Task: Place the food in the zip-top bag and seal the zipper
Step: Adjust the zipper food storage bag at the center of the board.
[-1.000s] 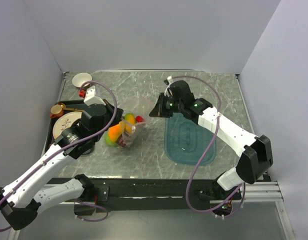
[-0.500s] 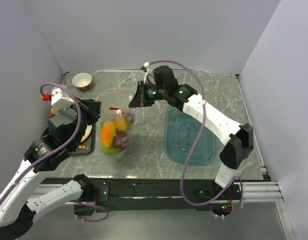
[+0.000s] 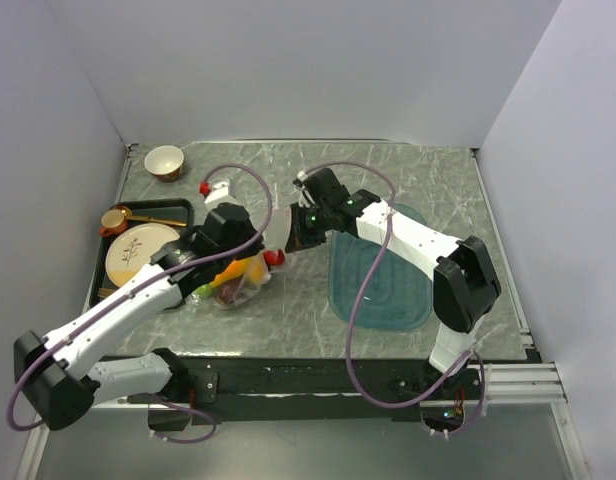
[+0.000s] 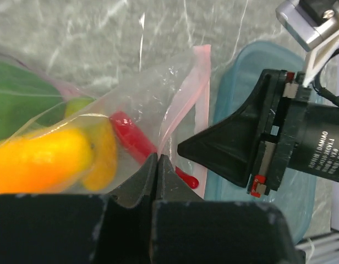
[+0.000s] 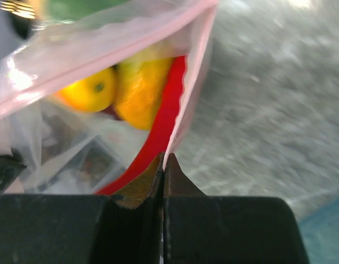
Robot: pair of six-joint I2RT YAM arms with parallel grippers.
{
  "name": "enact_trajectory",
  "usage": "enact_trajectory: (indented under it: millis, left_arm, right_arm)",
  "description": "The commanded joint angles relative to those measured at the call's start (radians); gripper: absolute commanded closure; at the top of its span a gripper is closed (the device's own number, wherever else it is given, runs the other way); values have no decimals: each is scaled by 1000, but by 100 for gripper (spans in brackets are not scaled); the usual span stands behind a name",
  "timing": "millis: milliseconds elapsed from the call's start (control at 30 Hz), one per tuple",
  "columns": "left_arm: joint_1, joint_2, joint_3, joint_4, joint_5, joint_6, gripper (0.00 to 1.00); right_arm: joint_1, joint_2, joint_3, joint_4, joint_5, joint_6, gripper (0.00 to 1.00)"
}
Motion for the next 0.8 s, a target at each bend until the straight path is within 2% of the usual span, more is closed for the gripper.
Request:
enact_trajectory:
  millis: [0, 100, 233, 333, 400, 467, 533, 600, 633, 700, 733, 767]
  left_arm:
    - [2, -36, 8, 101, 52, -20, 99]
    - [3, -39, 43, 58, 7, -8, 99]
    - [3, -73, 91, 26, -20, 8, 99]
    - [5, -119, 153, -5, -64, 25, 99]
    - [2, -172, 154, -52, -222, -50, 99]
    - [3, -298, 83, 47, -291, -12, 99]
    - [9, -352, 49, 52, -344, 25, 99]
    - [11, -331, 103, 6, -352, 29, 99]
    - [12, -282, 126, -76, -356, 20, 99]
    - [12, -234, 173, -152, -359, -36, 99]
    - [12, -208, 175, -172, -349, -55, 99]
    - [12, -205, 148, -148, -336, -64, 99]
  right_arm:
    - [2, -54, -40, 4, 61, -28, 96]
    - [2, -72, -36, -11, 83, -33, 96]
    - [0, -159, -37, 71, 60, -13, 97]
    - [0, -210, 36, 76, 63, -15, 98]
    - [2, -239, 117, 78, -30, -30, 96]
    - [6, -293, 145, 128, -113, -35, 88]
    - [5, -289, 154, 141, -153, -47, 85]
    - [6, -235, 274, 29, -146, -51, 95]
    - [17, -206, 309, -3, -193, -67, 96]
    - [35, -216, 302, 44, -207, -52, 92]
    - [43, -215, 282, 88, -184, -56, 87]
    - [41, -192, 265, 75, -113, -56, 86]
